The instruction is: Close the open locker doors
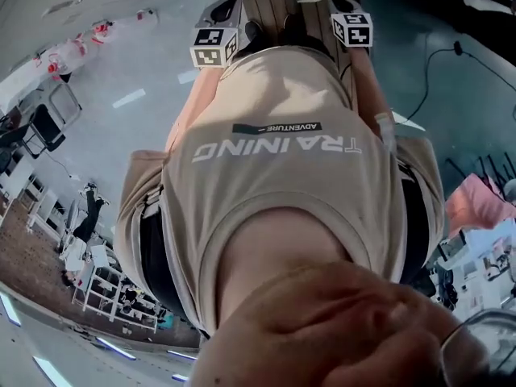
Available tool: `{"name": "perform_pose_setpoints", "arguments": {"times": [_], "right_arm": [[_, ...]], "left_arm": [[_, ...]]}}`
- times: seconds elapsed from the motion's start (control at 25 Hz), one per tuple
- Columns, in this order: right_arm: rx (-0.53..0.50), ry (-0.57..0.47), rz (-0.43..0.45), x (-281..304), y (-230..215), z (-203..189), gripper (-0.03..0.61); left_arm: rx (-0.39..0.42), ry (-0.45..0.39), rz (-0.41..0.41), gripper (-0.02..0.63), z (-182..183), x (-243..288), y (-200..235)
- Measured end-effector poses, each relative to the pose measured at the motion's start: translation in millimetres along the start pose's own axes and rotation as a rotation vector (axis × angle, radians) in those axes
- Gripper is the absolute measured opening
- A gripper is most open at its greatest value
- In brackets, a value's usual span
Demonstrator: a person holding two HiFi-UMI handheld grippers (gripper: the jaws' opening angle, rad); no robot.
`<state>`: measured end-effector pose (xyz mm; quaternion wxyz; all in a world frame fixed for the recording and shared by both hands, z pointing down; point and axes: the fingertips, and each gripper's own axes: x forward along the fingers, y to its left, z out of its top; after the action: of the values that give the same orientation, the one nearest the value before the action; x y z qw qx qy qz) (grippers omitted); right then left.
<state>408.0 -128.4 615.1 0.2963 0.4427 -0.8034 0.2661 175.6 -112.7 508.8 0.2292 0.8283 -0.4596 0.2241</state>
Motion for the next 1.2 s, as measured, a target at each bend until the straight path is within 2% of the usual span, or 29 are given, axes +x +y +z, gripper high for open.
{"name": "perform_pose_setpoints", "arguments": {"times": [0.28,0.4,0.6,0.76,0.96,1.2], "right_arm": [[-0.056,0.048,0.158,26,7,5,0.015],[-0.075,0.066,0.231,32,15,8,0.015],[-0.121,0.089,0.323,49,31,12,0.015],[-0.189,0.112,0.372,63,59,16,0.015],[-0.275,0.12,0.395,70,95,29,0.015],[-0.354,0.135,0.423,89,156,45,0.015]], "left_arm": [[-0.11,0.025,0.081,-0.005,-1,30,-4],[-0.146,0.008,0.125,-0.005,7,33,-5],[-0.172,-0.009,0.208,-0.005,8,25,9],[-0.148,0.013,0.252,-0.005,-9,7,21],[-0.163,-0.009,0.252,-0.005,-23,-10,32],[-0.15,-0.059,0.233,-0.005,-24,-28,76]]}}
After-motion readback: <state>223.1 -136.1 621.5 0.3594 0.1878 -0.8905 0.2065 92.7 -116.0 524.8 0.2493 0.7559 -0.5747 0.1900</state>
